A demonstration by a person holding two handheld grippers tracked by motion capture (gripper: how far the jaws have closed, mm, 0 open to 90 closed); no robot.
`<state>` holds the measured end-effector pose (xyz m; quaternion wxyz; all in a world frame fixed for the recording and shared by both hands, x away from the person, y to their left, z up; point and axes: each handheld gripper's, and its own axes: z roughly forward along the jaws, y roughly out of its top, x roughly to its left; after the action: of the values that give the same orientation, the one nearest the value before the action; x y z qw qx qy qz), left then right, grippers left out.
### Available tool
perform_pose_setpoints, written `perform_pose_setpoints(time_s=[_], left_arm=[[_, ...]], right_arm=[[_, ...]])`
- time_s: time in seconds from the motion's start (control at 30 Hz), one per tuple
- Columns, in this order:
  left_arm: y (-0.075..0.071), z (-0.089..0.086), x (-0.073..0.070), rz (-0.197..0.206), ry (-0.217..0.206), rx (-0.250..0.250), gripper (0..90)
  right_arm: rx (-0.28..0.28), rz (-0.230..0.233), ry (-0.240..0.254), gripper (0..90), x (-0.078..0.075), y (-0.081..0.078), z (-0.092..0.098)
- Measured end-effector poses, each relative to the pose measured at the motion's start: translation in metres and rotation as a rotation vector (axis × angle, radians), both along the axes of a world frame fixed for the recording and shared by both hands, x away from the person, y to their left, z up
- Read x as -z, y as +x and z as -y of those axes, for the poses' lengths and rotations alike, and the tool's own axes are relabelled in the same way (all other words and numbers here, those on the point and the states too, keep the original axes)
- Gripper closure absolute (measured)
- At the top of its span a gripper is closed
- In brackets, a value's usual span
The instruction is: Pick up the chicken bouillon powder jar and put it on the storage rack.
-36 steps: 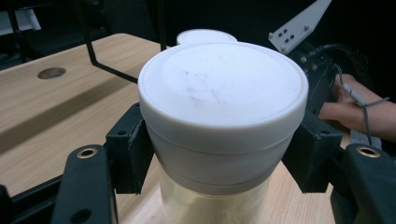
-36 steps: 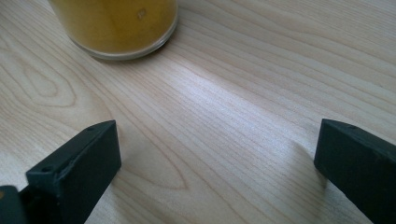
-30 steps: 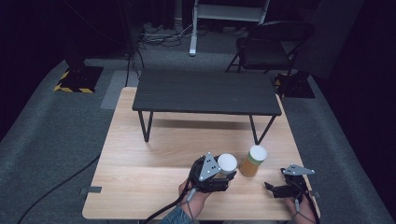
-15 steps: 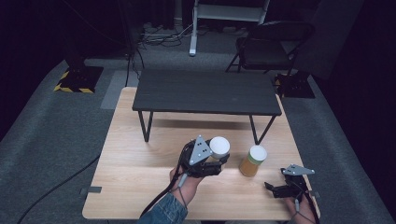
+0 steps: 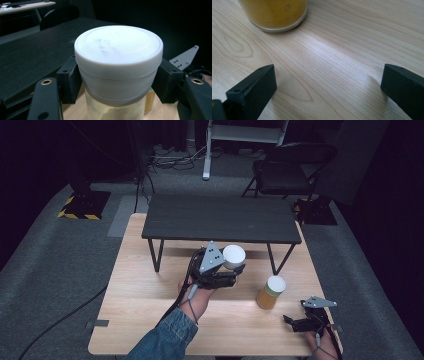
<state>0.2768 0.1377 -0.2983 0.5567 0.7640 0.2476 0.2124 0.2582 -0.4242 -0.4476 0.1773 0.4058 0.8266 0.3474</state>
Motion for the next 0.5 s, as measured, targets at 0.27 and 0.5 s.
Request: perform_pose_setpoints(time_s=[0.27,0.5], left_arm=[[0.014,-0.004,-0.014,-0.008,-0.025,0.009,33.1],[0.024,-0.007,-0.025,-0.002,-0.029,-0.008,33.1]], right_arm=[[0.001,0.000,0.000,0.2,0.000,0.000,0.000],[0.003,0.000,0.000,0.2,0.000,0.000,0.000]])
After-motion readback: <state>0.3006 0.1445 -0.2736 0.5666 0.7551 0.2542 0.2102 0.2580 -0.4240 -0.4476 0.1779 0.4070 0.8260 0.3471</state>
